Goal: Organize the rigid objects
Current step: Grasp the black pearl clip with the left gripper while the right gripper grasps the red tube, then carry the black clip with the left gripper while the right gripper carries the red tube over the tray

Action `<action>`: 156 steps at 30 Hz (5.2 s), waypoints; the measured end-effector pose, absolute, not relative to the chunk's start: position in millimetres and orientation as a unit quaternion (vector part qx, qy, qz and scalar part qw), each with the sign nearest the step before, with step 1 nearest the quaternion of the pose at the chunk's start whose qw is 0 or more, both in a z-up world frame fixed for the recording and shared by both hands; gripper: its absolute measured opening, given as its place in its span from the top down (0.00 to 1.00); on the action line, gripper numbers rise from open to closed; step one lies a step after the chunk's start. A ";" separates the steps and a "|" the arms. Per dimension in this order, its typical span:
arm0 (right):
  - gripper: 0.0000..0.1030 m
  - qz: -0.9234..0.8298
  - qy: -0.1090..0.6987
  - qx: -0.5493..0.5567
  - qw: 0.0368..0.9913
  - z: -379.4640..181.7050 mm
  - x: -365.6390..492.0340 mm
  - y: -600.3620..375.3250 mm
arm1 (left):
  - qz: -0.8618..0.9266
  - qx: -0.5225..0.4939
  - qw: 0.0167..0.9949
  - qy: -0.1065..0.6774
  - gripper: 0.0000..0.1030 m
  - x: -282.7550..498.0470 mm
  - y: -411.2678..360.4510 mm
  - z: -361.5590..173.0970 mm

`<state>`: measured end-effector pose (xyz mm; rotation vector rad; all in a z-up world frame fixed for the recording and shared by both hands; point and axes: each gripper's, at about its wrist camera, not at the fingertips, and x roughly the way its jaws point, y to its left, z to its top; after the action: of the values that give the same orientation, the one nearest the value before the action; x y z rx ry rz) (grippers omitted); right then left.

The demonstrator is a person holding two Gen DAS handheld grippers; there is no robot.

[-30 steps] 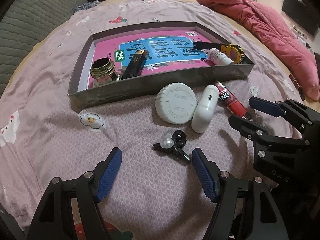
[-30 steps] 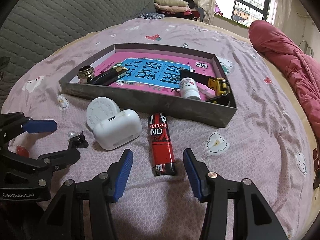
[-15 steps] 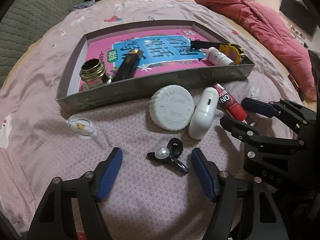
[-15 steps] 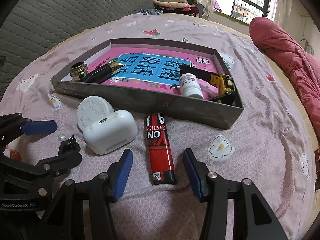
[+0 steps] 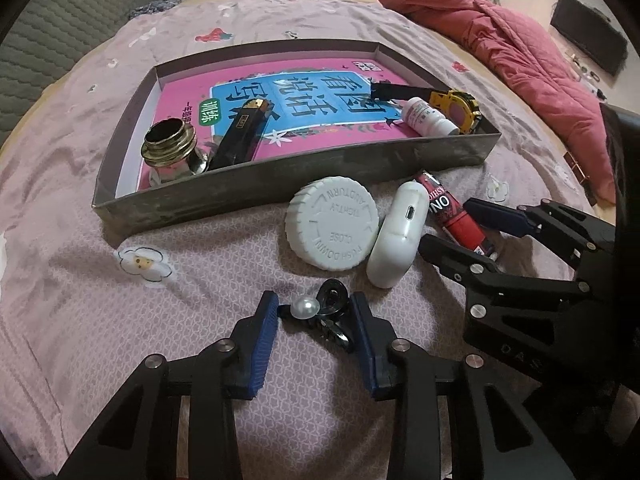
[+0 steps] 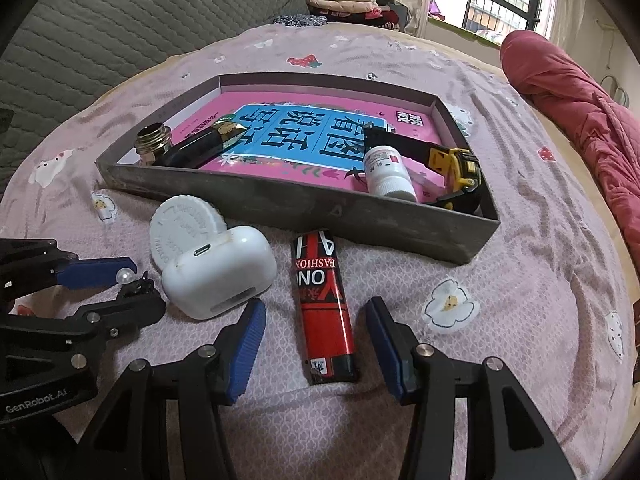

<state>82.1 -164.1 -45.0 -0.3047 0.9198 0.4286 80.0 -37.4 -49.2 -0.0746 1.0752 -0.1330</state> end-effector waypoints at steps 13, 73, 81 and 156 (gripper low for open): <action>0.66 0.198 0.442 -0.152 0.862 -50.8 90.9 -163.3 | -0.072 -0.057 0.858 0.505 0.64 75.9 -29.7 -44.8; 0.78 0.256 0.343 -0.061 0.902 8.8 77.5 -183.1 | -0.024 -0.067 0.902 0.427 0.64 68.8 -8.2 5.2; 0.78 0.258 0.338 -0.060 0.903 10.0 77.1 -181.7 | -0.022 -0.070 0.906 0.417 0.64 75.3 -8.3 12.4; 0.78 0.264 0.297 -0.041 0.917 17.5 120.5 -175.1 | 0.008 -0.068 0.911 0.407 0.64 131.5 -3.5 14.4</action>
<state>120.5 -175.1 17.5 -0.0851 0.6102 0.5431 131.5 -3.5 14.4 -0.1408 0.8396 0.0173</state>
